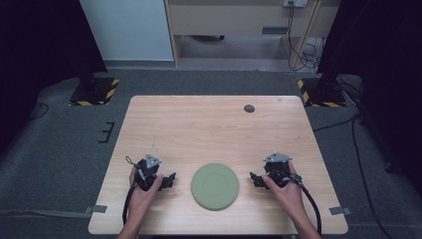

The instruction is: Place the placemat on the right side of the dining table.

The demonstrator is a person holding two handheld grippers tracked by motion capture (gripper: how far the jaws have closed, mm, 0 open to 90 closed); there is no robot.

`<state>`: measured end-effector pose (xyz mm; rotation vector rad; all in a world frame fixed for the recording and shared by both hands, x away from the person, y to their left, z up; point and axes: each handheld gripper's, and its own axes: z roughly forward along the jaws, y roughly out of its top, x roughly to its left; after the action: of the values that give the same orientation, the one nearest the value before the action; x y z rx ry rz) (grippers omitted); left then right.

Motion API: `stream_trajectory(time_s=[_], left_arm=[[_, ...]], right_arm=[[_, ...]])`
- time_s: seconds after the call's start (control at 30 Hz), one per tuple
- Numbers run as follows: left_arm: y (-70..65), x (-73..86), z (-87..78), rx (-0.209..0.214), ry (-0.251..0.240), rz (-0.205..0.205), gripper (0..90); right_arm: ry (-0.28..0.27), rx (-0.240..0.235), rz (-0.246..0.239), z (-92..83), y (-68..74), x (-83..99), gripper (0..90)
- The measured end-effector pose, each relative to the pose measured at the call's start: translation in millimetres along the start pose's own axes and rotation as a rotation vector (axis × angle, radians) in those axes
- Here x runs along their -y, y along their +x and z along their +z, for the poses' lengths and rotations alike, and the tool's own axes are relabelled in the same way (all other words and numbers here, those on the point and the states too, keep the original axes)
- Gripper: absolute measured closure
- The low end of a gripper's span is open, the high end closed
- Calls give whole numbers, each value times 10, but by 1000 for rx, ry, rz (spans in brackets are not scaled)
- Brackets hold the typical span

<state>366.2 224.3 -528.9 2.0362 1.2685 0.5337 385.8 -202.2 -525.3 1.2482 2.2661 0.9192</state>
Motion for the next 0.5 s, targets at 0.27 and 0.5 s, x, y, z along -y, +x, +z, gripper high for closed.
stream_trajectory(time_s=[0.27, 0.5], left_arm=[[-183, -8, -98, 85, -4, 56, 27], [-308, -108, -140, 93, 14, 87, 32]], right_arm=[[-13, -43, -88, -135, 182, 13, 76], [-31, -78, -117, -221, 263, 17, 93]])
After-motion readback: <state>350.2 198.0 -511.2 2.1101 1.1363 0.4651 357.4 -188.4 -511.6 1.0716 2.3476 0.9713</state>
